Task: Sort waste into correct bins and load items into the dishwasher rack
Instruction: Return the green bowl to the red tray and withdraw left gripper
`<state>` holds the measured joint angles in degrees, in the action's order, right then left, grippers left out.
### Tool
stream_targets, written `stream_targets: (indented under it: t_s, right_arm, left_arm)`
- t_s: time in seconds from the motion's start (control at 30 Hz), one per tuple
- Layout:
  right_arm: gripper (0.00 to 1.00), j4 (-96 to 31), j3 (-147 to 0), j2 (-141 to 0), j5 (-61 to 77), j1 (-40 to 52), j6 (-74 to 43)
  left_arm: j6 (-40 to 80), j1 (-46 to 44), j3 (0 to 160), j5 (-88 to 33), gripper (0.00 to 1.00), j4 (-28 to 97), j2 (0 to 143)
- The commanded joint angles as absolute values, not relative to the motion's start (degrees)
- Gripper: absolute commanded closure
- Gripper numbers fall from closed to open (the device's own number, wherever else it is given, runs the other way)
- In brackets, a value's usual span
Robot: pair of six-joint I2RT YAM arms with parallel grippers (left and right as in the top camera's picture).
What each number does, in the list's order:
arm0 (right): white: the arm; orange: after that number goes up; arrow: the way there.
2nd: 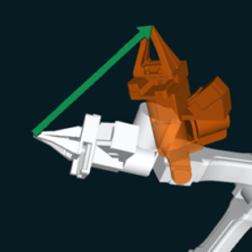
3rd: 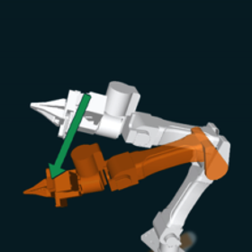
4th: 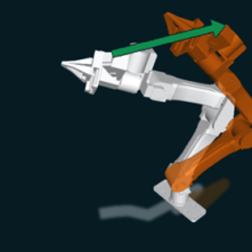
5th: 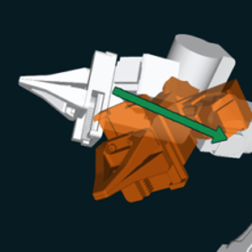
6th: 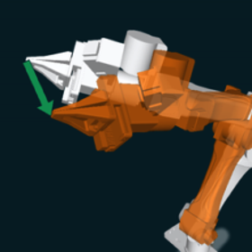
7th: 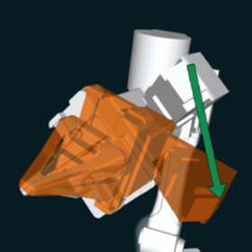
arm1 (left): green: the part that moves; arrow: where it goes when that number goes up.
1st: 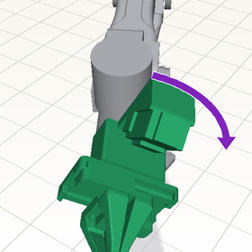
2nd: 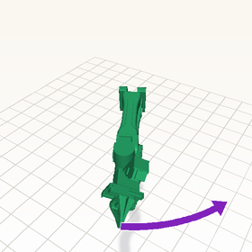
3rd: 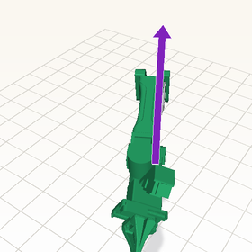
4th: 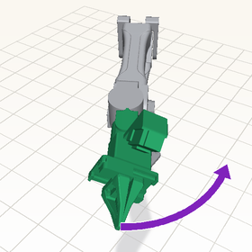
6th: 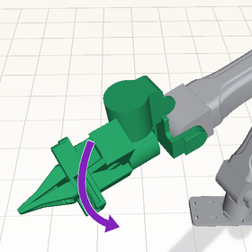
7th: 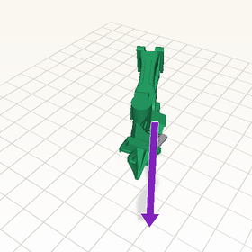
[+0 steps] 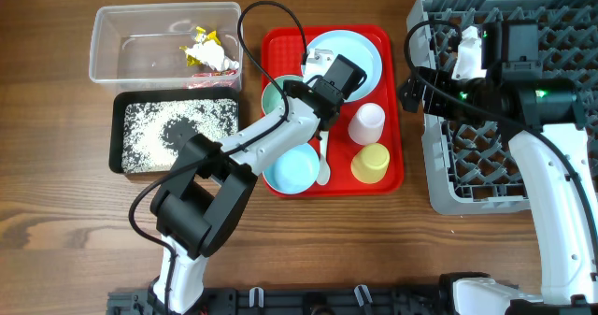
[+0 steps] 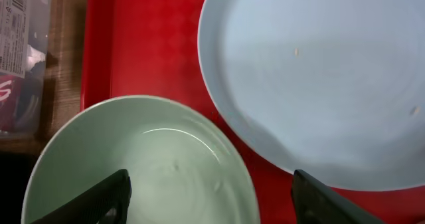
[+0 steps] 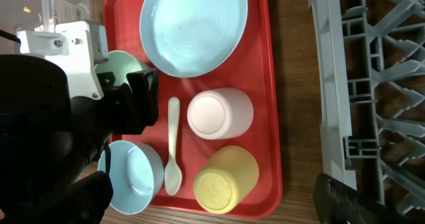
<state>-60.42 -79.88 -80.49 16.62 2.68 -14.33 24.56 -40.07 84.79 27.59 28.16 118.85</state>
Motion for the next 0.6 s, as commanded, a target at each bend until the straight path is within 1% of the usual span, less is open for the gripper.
stream_targets:
  t_s: [0.0,0.07,0.17,0.2,0.23,0.27,0.37,0.4,0.5,0.57]
  right_arm:
    - [0.0,-60.2,-80.9,-80.9,16.0,2.7,-15.0]
    - [0.0,-60.0,-80.9,-80.9,16.0,2.7,-15.0]
    - [0.0,-59.1,-80.9,-80.9,16.1,2.7,-15.0]
    - [0.0,-58.9,-80.9,-80.9,16.1,2.7,-15.0]
    - [0.0,-58.5,-80.9,-80.9,16.1,2.7,-15.0]
    - [0.0,-57.7,-80.9,-80.9,16.5,2.7,-15.0]
    - [0.01,-56.0,-80.9,-80.9,17.1,4.1,-15.0]
    - [0.01,-54.8,-80.9,-80.9,16.9,6.3,-15.0]
    - [0.03,-53.5,-80.9,-81.2,12.8,12.0,-15.2]
    - [0.03,-55.4,-80.9,-81.4,8.1,16.7,-16.2]
  left_arm:
    - [24.9,-39.7,85.2,25.2,0.21,28.8,116.9]
    - [24.9,-38.3,85.2,24.0,0.2,30.8,112.4]
    - [24.9,-35.1,85.2,23.4,0.14,36.2,100.9]
    - [24.9,-34.3,85.2,23.4,0.11,37.6,98.1]
    - [24.9,-33.0,85.2,23.4,0.04,40.1,93.6]
    - [24.9,-30.7,85.2,23.3,0.0,43.4,87.6]
    - [24.9,-26.4,85.2,21.9,0.0,47.9,80.2]
    - [24.9,-24.1,85.2,20.5,0.0,50.1,78.0]
    - [24.9,-16.2,85.2,12.3,0.0,56.5,76.1]
    - [24.9,-8.6,85.2,2.8,0.0,63.3,77.7]
